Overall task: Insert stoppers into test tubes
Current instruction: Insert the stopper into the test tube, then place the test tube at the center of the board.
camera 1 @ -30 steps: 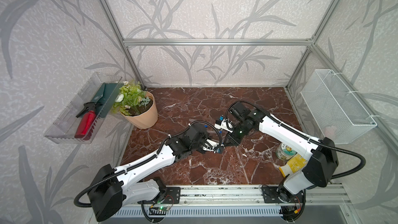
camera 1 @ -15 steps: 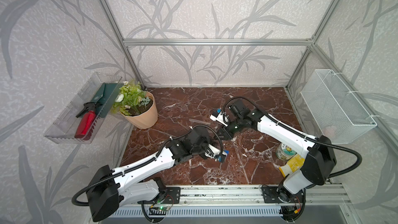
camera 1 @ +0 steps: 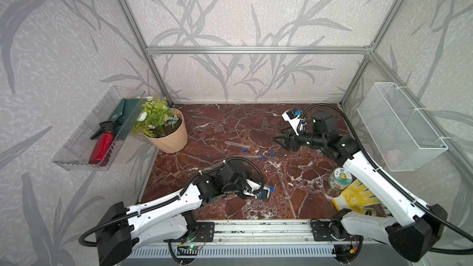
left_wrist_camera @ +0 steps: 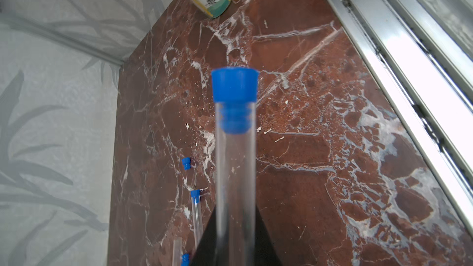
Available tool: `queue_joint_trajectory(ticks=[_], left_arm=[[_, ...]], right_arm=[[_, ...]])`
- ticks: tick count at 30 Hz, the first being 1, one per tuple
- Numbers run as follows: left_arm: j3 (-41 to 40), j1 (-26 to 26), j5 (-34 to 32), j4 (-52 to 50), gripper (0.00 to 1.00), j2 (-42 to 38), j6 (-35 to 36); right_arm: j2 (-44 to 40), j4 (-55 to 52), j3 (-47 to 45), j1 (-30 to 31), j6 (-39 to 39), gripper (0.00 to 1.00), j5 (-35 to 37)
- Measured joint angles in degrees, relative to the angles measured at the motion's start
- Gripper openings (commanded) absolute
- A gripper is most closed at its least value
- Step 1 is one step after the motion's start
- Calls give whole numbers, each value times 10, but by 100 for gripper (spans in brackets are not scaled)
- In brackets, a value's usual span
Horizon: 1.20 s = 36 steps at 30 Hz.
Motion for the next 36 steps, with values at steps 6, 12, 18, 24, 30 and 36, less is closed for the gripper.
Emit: queue_joint_trajectory(ticks=[6, 12, 18, 24, 30, 36], left_arm=[[21, 91, 42, -18, 0, 39, -196], [78, 123, 87, -78, 0, 104, -264], [110, 131, 70, -111, 0, 168, -232], [167, 141, 22, -145, 0, 270, -134], [212, 158, 4, -155, 0, 345, -62], [241, 162, -8, -156, 0, 403, -20]], right_arm=[[-15, -50, -31, -5, 66, 59, 94], [-34, -72, -67, -5, 90, 59, 128], [-46, -85, -67, -5, 88, 59, 142], [-46, -92, -67, -5, 82, 59, 147], [-46, -97, -67, -5, 79, 59, 147], [-45, -97, -67, -5, 74, 59, 145]])
